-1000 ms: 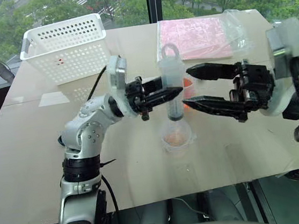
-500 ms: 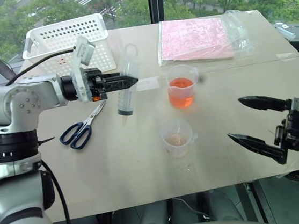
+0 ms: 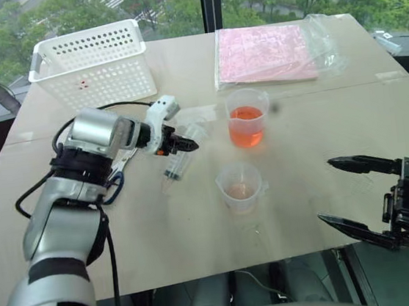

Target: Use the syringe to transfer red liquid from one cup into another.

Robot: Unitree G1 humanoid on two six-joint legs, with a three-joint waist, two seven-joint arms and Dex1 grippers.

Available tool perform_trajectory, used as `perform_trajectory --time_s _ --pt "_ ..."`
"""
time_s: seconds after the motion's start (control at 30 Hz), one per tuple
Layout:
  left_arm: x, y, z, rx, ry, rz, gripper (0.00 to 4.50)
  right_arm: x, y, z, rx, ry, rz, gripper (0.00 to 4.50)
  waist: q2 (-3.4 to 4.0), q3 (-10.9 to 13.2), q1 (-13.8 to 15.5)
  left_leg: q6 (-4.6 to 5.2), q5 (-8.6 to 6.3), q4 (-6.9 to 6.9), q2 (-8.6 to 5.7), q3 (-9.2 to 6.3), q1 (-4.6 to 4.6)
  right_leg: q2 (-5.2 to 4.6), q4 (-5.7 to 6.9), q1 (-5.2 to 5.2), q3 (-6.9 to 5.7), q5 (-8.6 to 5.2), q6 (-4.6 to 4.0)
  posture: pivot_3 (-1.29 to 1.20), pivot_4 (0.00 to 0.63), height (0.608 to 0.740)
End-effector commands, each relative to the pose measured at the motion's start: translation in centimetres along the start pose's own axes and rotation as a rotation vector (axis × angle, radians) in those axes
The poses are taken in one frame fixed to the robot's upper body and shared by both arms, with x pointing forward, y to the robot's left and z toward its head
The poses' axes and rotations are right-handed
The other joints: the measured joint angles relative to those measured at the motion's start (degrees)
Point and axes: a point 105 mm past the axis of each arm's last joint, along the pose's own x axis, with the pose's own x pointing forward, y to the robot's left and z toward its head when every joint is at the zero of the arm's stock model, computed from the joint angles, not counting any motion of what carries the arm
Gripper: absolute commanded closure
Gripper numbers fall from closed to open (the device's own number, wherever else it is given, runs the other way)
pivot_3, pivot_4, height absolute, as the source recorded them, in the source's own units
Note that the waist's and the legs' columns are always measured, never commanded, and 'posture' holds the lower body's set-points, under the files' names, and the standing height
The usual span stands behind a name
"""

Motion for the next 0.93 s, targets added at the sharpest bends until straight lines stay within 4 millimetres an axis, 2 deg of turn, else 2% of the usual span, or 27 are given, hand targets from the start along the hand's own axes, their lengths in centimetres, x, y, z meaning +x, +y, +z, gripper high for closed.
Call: perform_trajectory --time_s 0.03,0.13,0.17,0.2,0.23,0.27,0.33,0.37,0.43,0.57,0.67,0.83,0.93 --pt "-0.6 2.3 0.0 0.022 -0.001 0.124 3.12 0.5 0.5 0.9 -0.039 -0.035 0.014 0.07 0.00 0.0 -0.1 0.00 0.00 0.00 0.00 0.02 0.01 -0.03 0.01 0.00 0.02 0.00 0.00 0.00 0.150 0.740" --pt "-1.1 2.7 0.2 0.011 -0.032 0.144 1.72 0.6 0.5 1.0 -0.029 -0.048 0.018 0.00 0.00 0.0 -0.1 -0.01 0.00 0.01 0.00 0.03 0.03 -0.11 0.07 0.00 0.04 0.00 0.00 0.00 0.150 0.740" --pt "-1.9 2.2 1.1 -0.026 -0.103 0.111 1.07 0.6 0.2 1.1 -0.036 -0.056 -0.001 0.00 -0.01 0.0 0.0 -0.01 0.01 0.01 0.01 0.02 0.01 -0.12 0.09 -0.04 0.05 0.00 -0.01 0.00 0.150 0.740" --pt "-2.5 1.8 1.8 -0.050 -0.154 0.086 0.80 0.6 0.0 1.2 -0.043 -0.061 -0.016 0.00 -0.04 0.0 -0.1 -0.02 0.01 0.01 0.02 0.02 -0.01 -0.13 0.11 -0.06 0.05 0.00 -0.01 0.00 0.150 0.740" --pt "-3.5 1.4 2.6 -0.053 -0.223 0.066 0.29 0.5 -0.2 1.2 -0.034 -0.067 -0.030 0.00 -0.09 0.1 -0.1 -0.03 0.01 0.02 0.02 0.02 -0.08 -0.14 0.11 -0.12 0.05 0.00 -0.01 0.00 0.150 0.740" --pt "-4.8 1.2 3.3 -0.006 -0.308 0.073 0.01 0.3 -0.7 1.2 -0.037 -0.068 -0.063 0.00 -0.13 0.1 0.0 -0.04 0.02 0.05 0.04 0.01 -0.14 -0.16 0.13 -0.18 0.05 0.00 -0.01 0.00 0.150 0.740" --pt "-7.6 -0.4 5.2 0.141 -0.583 0.053 0.01 -0.3 -1.5 0.8 -0.023 -0.053 -0.111 0.00 -0.12 0.1 0.0 -0.05 0.02 0.06 0.05 0.01 -0.19 -0.23 0.10 -0.21 0.04 0.00 -0.01 0.00 0.150 0.740" --pt "-8.6 -1.0 5.5 0.186 -0.679 0.046 0.01 -0.5 -1.7 0.6 -0.019 -0.045 -0.122 0.00 -0.14 0.1 0.0 -0.06 0.02 0.03 0.05 0.04 -0.17 -0.29 0.07 -0.21 0.09 0.01 -0.01 0.00 0.150 0.740" --pt "-10.1 -2.6 4.7 0.327 -0.776 0.034 0.01 -1.0 -2.1 0.2 -0.026 -0.025 -0.146 0.00 -0.10 0.0 0.2 -0.07 0.02 0.02 0.05 0.05 -0.17 -0.33 0.00 -0.20 0.08 0.01 -0.02 0.00 0.150 0.740" --pt "-9.7 -4.4 -1.8 0.273 -0.761 -0.037 0.01 -3.7 -3.8 -1.5 0.011 0.033 -0.277 0.00 0.17 -0.2 0.2 -0.08 0.02 -0.06 0.05 0.07 -0.02 -0.38 -0.09 -0.06 0.08 0.02 -0.02 0.00 0.150 0.740" --pt "-9.1 -3.9 -6.8 0.235 -0.684 -0.004 0.01 -5.8 -3.8 -2.8 0.044 0.101 -0.313 0.00 0.18 -0.2 0.2 -0.07 0.02 -0.09 0.06 0.06 0.03 -0.39 -0.10 -0.02 0.04 0.02 -0.03 0.00 0.150 0.740" --pt "-9.2 -3.6 -12.0 0.178 -0.608 0.022 0.01 -8.3 -2.8 -4.6 0.088 0.185 -0.337 0.00 0.23 -0.3 0.5 0.12 -0.10 -0.15 0.08 -0.01 0.11 -0.47 -0.11 0.09 -0.05 0.01 -0.05 0.00 0.150 0.740" --pt "-9.2 -3.6 -13.6 0.163 -0.587 0.028 0.01 -8.9 -2.5 -5.5 0.091 0.214 -0.346 0.00 0.29 -0.3 0.5 0.25 -0.19 -0.22 0.08 0.00 0.40 -0.53 -0.30 0.45 -0.05 -0.03 -0.12 0.00 0.150 0.740"
